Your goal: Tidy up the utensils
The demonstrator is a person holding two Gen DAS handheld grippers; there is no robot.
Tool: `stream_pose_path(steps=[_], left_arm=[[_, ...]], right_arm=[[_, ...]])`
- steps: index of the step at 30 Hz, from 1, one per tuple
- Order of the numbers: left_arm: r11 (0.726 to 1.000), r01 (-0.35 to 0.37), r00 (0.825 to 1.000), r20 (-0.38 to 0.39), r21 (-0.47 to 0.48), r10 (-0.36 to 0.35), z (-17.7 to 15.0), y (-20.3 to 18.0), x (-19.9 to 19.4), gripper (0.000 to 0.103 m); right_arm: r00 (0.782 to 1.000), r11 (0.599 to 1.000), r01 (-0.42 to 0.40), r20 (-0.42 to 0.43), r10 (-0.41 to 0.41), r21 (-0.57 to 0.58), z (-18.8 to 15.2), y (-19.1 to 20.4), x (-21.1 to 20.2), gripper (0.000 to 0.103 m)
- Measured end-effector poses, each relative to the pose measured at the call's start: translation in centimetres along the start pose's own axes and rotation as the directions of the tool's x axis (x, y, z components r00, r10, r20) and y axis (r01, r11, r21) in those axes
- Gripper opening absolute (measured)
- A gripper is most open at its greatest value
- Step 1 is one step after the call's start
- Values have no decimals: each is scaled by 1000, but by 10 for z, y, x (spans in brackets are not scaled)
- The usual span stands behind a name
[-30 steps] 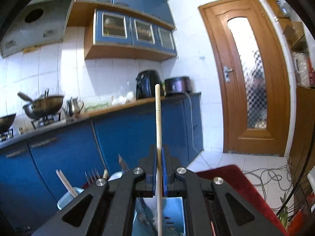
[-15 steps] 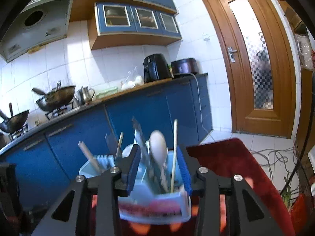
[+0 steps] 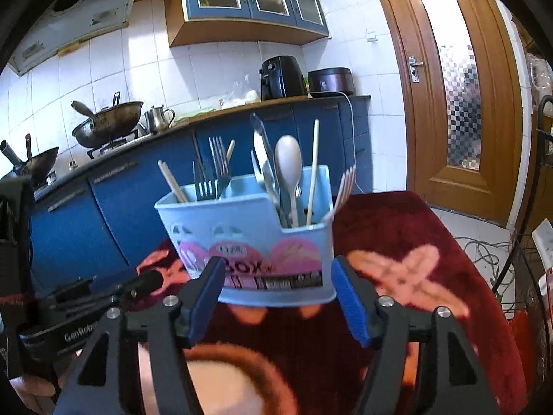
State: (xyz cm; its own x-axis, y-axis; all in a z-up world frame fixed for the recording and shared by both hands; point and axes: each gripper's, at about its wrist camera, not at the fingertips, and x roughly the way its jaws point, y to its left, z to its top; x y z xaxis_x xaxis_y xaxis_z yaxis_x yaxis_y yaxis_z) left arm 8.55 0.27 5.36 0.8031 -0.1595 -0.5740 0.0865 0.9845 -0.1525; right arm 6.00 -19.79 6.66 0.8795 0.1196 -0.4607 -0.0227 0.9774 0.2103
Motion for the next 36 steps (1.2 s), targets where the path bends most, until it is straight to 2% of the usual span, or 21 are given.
stream_pose_path(steps=[2, 12, 36], left_arm=[[1000, -5, 1000, 1, 9, 5, -2, -2, 0, 47], [999, -26, 1000, 1, 37, 26, -10, -8, 0, 47], [998, -39, 999, 20, 56, 38, -10, -13, -3, 47]], right_arm=[[1000, 1000, 4, -15, -4, 0, -5, 0, 1, 70], [998, 999, 16, -61, -14, 32, -20, -7, 4, 70], [997, 999, 19, -71, -15, 50, -23, -11, 3, 70]])
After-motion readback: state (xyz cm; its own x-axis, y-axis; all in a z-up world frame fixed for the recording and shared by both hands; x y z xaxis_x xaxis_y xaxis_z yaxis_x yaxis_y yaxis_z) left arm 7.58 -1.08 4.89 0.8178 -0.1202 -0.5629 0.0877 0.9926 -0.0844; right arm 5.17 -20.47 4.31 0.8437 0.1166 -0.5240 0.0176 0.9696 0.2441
